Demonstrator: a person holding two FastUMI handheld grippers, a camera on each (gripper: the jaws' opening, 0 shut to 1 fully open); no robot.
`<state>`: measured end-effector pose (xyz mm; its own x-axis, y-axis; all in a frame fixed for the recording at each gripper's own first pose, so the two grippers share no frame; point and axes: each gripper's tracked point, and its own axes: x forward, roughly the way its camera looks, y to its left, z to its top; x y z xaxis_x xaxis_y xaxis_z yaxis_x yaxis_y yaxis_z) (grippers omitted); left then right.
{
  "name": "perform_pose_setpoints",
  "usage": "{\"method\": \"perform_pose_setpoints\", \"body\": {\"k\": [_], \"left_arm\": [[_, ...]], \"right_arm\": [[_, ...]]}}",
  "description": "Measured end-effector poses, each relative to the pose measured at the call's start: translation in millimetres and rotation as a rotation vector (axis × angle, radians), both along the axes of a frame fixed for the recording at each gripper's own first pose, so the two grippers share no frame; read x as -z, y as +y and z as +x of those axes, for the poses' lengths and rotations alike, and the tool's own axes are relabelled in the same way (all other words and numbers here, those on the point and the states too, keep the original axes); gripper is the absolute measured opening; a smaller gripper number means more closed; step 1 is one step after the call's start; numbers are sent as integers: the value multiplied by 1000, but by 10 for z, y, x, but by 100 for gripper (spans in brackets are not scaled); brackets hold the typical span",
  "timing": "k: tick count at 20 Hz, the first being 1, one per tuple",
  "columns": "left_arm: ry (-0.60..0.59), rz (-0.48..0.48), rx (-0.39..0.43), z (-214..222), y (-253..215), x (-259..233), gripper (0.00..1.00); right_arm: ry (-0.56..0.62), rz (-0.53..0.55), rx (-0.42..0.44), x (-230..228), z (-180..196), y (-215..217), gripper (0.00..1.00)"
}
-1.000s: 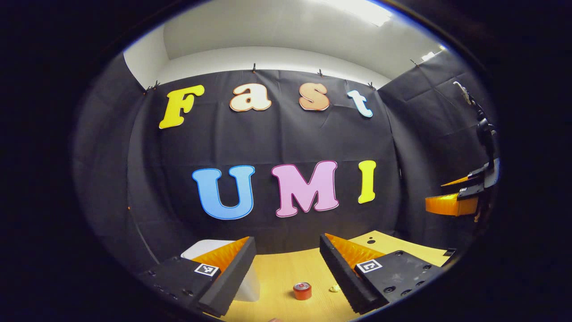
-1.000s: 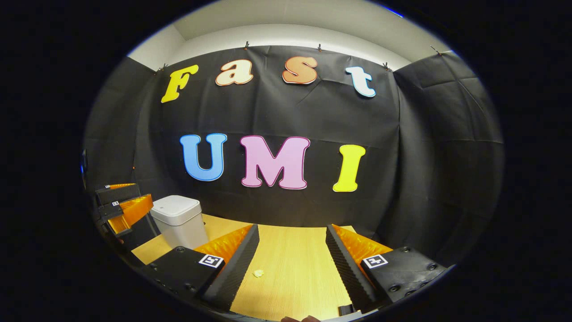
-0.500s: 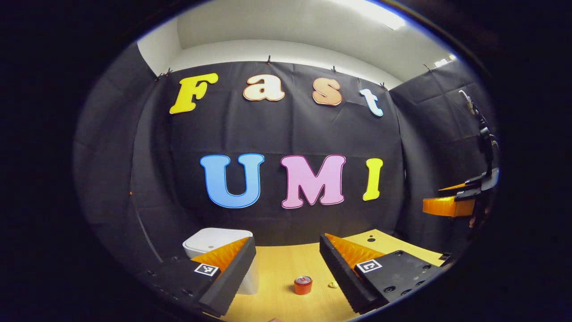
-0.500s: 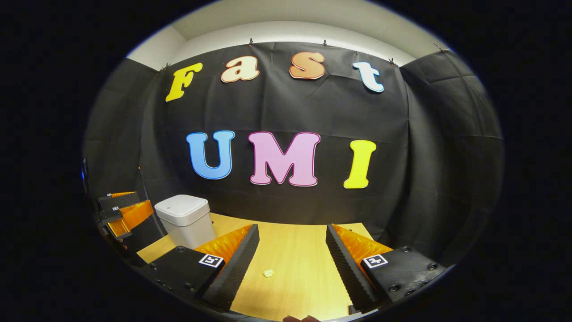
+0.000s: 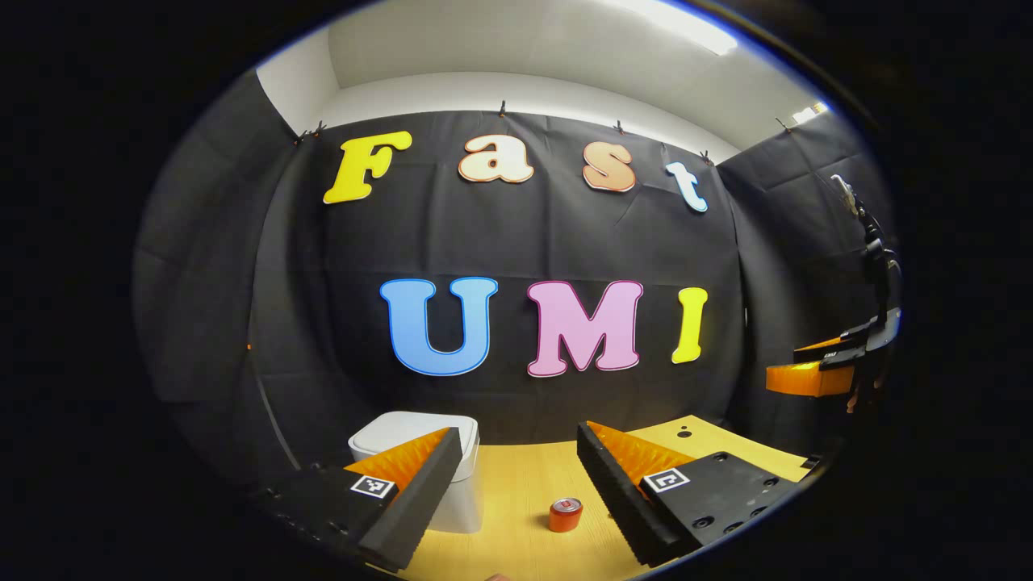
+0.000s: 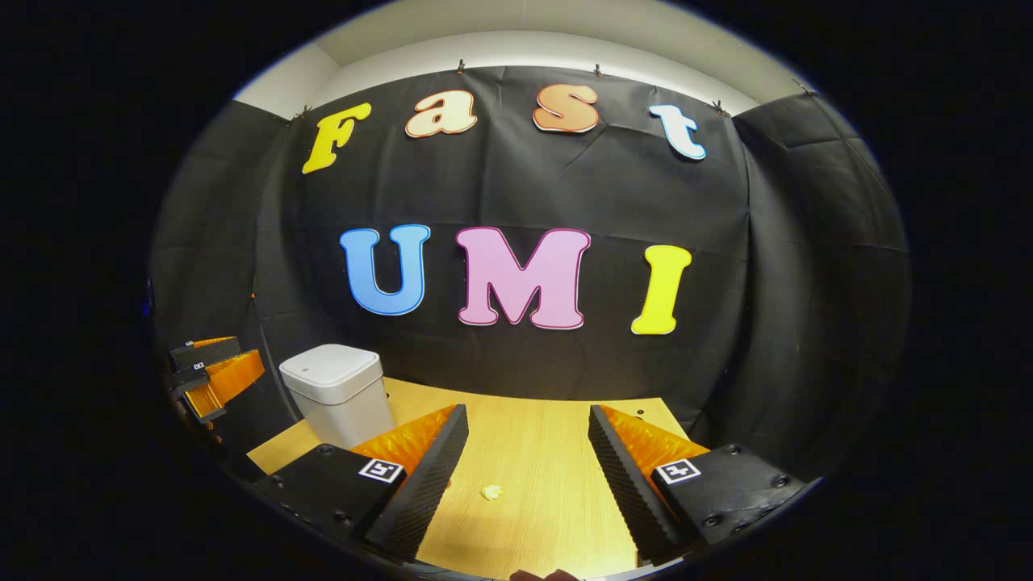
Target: Press the lid of the desktop garbage bin to open it, pick up the crumpled paper on the desktop and throw it into the bin, then pick up the pop can on the desktop and drop it into the bin, and finally close the garbage bin lid.
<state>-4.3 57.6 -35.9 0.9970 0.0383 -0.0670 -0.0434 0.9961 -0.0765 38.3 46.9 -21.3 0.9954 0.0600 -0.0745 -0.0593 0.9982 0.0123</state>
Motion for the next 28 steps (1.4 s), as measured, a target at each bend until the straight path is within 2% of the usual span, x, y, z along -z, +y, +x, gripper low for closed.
{"method": "perform_pose_setpoints", "body": {"k": [7,14,18,20,21,22,23,24,25,26,28], "left_arm": [[17,-12,-12,66,156,113,96],[-1,50,-42,275,547,91,95],[44,126,-77,407,882,187,84],[57,117,-84,474,959,219,76],[64,104,-66,504,947,261,65],[69,95,-41,540,930,297,61],[80,101,-34,593,982,347,53],[101,117,-38,660,1058,403,44],[122,124,-54,697,1154,462,23],[136,106,-64,750,1234,503,18],[154,8,-55,870,1275,597,10]], "right_arm": [[38,-21,-12,98,135,112,96],[36,-13,-30,77,214,229,96],[43,-21,-19,117,238,224,96],[48,-15,-19,133,238,236,97],[50,-15,-18,140,233,232,96],[48,-17,-14,135,235,214,96],[47,-20,-9,130,233,197,96],[49,-20,-4,141,226,174,96],[48,-18,1,142,221,157,97],[48,-14,9,142,221,133,96],[55,-4,22,170,207,90,96]]}}
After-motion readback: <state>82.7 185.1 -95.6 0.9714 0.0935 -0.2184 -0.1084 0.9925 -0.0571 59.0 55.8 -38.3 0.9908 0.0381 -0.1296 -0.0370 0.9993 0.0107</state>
